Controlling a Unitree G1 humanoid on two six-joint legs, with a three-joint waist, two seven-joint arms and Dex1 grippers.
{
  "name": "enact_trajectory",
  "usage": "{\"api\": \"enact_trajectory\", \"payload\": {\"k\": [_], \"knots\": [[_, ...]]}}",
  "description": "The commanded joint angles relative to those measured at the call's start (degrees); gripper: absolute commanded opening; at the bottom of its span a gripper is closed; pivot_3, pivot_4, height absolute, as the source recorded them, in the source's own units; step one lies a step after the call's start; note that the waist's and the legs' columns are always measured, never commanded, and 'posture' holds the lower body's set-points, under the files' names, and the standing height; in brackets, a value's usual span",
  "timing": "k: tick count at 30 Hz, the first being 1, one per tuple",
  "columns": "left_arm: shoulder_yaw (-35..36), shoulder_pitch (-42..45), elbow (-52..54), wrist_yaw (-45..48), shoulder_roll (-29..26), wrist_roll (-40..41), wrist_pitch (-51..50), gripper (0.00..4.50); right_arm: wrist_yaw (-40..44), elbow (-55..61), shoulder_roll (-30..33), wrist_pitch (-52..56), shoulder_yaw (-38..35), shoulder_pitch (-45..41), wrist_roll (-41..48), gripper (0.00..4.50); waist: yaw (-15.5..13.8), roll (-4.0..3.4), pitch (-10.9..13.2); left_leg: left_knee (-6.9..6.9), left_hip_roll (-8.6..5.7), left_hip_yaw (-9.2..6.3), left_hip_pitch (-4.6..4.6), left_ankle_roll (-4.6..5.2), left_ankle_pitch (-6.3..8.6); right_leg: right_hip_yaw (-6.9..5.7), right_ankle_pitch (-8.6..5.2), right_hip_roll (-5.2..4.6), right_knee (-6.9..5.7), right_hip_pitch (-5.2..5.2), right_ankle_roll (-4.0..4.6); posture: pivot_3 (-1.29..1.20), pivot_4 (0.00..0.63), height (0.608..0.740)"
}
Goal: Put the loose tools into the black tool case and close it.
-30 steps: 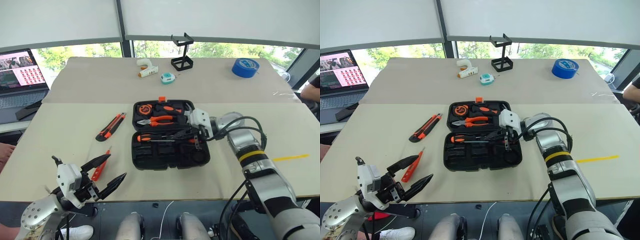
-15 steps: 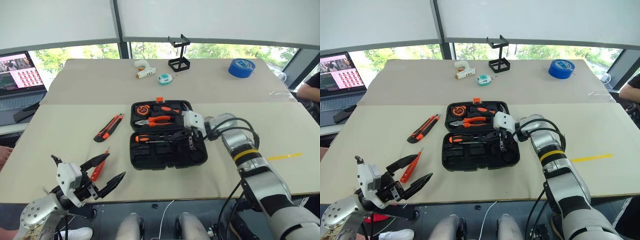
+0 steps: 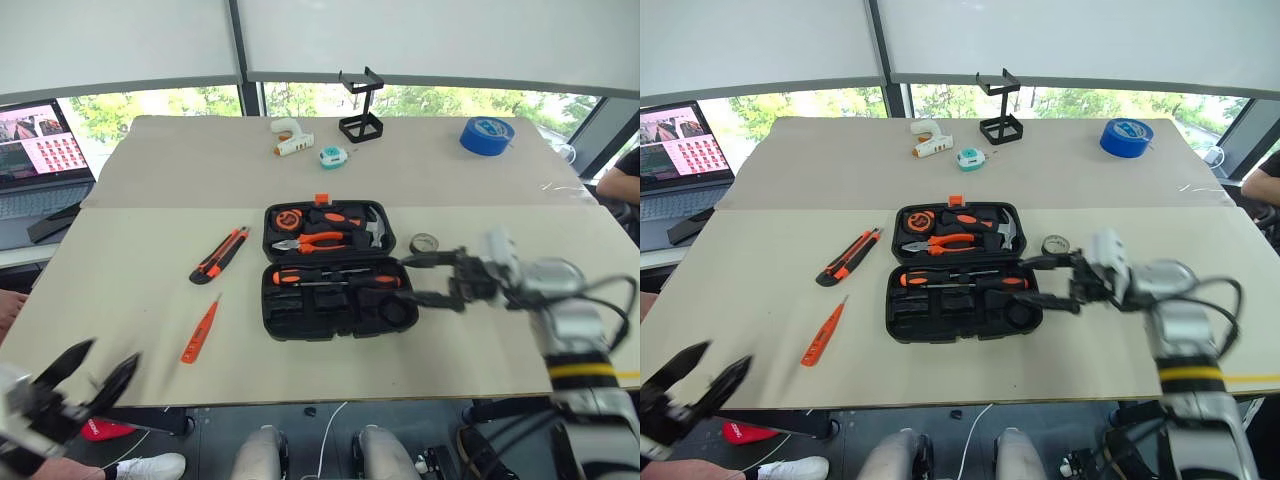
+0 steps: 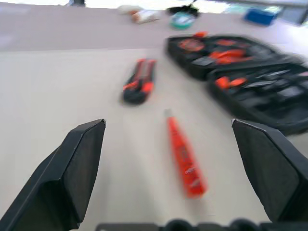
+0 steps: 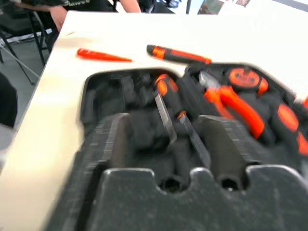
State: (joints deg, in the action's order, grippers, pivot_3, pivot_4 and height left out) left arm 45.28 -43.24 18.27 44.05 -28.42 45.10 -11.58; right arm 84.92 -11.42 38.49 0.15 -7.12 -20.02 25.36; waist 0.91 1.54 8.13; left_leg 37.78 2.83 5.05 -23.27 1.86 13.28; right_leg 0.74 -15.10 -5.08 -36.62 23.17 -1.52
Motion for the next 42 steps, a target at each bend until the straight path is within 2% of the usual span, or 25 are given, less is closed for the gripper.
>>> {"api": "enact_trajectory", "payload": {"k": [1,4,5,8,12,14,15,17,19,21,23,27,33,36,42], "knots": [[6.3,-2.8,-5.9,-0.2,0.0,0.6,-1.4,4.50,1.6,5.0,1.3,-3.7,-6.3,5.7,5.2,4.20,0.1,0.04,0.0,0.00,0.00,0.01,0.00,0.01,0.02,0.00,-0.03,0.01,0.00,0.00,-0.02,0.00,0.150,0.740],[6.6,-2.5,-7.0,-0.2,-0.9,0.0,-2.6,4.50,-1.6,6.3,0.7,-4.2,-7.7,9.0,4.8,4.20,-0.1,0.08,0.1,0.02,0.00,0.01,0.08,0.01,0.02,0.01,-0.22,0.02,-0.04,-0.01,0.27,0.00,0.150,0.740],[6.4,-2.4,-6.8,0.2,-1.4,-0.3,-2.8,4.50,-1.4,7.2,1.1,-1.5,-7.9,10.0,6.7,4.36,-0.1,0.12,0.1,0.03,0.00,0.01,0.10,-0.01,0.01,0.02,-0.28,0.02,-0.04,0.00,0.39,0.00,0.150,0.740],[6.5,-1.9,-4.9,1.2,-2.6,0.5,-4.3,4.50,-0.9,7.1,1.2,-2.1,-8.1,11.5,7.7,4.36,-0.5,0.31,0.1,0.04,0.01,-0.01,0.16,-0.23,0.10,0.00,-0.28,-0.03,-0.07,0.06,0.41,0.00,0.150,0.740],[5.6,0.4,2.4,0.0,-5.9,7.3,-12.1,4.50,-1.4,8.8,0.3,-2.6,-7.9,11.8,9.2,4.36,-0.8,0.43,0.1,0.06,0.00,0.01,0.10,-0.47,0.24,0.01,-0.27,-0.07,-0.05,-0.03,0.40,0.00,0.150,0.740],[4.3,2.7,6.6,-5.8,-9.0,10.6,-19.1,4.50,-2.2,11.2,-0.2,-1.8,-7.5,12.2,10.5,4.36,-0.7,0.44,0.1,0.06,0.01,0.02,0.09,-0.36,0.17,0.04,-0.26,-0.06,-0.09,-0.05,0.38,0.00,0.150,0.740],[2.0,5.2,9.9,-9.8,-12.0,11.9,-23.4,4.50,-3.3,13.0,-0.8,-1.0,-7.3,12.1,11.2,4.36,-0.8,0.43,0.1,0.06,0.02,0.03,0.10,-0.06,-0.01,0.05,-0.22,-0.05,-0.10,-0.08,0.31,0.00,0.150,0.740],[-1.5,10.0,13.9,-17.0,-16.7,16.3,-30.8,4.50,-5.4,15.9,-1.7,0.6,-6.8,11.8,12.6,4.36,-1.1,0.39,0.1,0.06,0.02,-0.05,0.12,-0.07,-0.03,0.02,-0.05,-0.02,-0.18,-0.10,0.01,0.00,0.150,0.740],[-4.7,14.4,15.0,-22.9,-20.1,15.4,-36.2,4.50,-6.7,17.9,-2.5,1.3,-6.3,11.5,13.2,4.36,-1.2,0.40,0.1,0.06,0.05,-0.07,0.12,-0.15,-0.07,0.04,-0.03,0.01,-0.29,-0.06,0.00,0.00,0.150,0.740],[-8.0,20.6,15.1,-30.4,-20.5,15.7,-39.7,4.50,-7.6,19.2,-3.0,1.9,-5.8,11.4,13.5,4.36,-0.8,0.30,0.2,0.05,0.03,-0.04,0.14,-0.15,-0.08,0.09,-0.02,0.02,-0.28,-0.07,-0.01,0.00,0.150,0.740],[-11.9,24.7,15.7,-33.3,-20.5,15.2,-42.2,4.50,-8.2,19.7,-3.2,2.1,-5.3,11.4,13.3,4.36,-0.5,0.35,0.2,0.04,0.00,-0.03,0.13,-0.15,-0.07,0.12,-0.01,0.04,-0.29,-0.05,-0.04,0.00,0.150,0.740],[-18.2,29.0,14.5,-37.0,-18.6,11.9,-44.8,4.50,-8.8,19.7,-3.2,1.9,-4.8,11.0,12.7,4.36,-0.3,0.36,0.2,-0.01,0.00,-0.03,0.12,-0.20,-0.04,0.11,0.00,0.07,-0.27,-0.04,-0.04,0.00,0.150,0.740],[-27.8,33.7,13.3,-35.9,-17.1,7.5,-47.2,4.50,-10.1,20.6,-3.4,2.2,-4.6,11.5,13.0,4.36,-0.5,0.36,0.2,-0.01,-0.01,-0.04,0.13,-0.22,-0.04,0.10,0.00,0.08,-0.28,-0.05,-0.03,0.00,0.150,0.740],[-29.9,34.8,12.8,-36.5,-15.1,6.5,-48.5,3.79,-10.5,21.3,-3.5,2.1,-4.7,12.2,13.1,4.50,-1.0,0.29,0.2,0.00,-0.06,-0.04,0.15,-0.22,-0.04,0.10,0.00,0.01,-0.28,-0.08,-0.03,0.00,0.150,0.740],[-30.0,33.0,14.0,-34.2,-14.3,5.7,-49.9,1.52,-10.8,22.2,-3.3,2.2,-4.7,13.1,13.2,4.50,-1.4,0.27,0.2,0.00,-0.09,-0.02,0.17,-0.22,-0.04,0.12,0.00,-0.06,-0.26,-0.10,-0.04,0.00,0.150,0.740]]}}
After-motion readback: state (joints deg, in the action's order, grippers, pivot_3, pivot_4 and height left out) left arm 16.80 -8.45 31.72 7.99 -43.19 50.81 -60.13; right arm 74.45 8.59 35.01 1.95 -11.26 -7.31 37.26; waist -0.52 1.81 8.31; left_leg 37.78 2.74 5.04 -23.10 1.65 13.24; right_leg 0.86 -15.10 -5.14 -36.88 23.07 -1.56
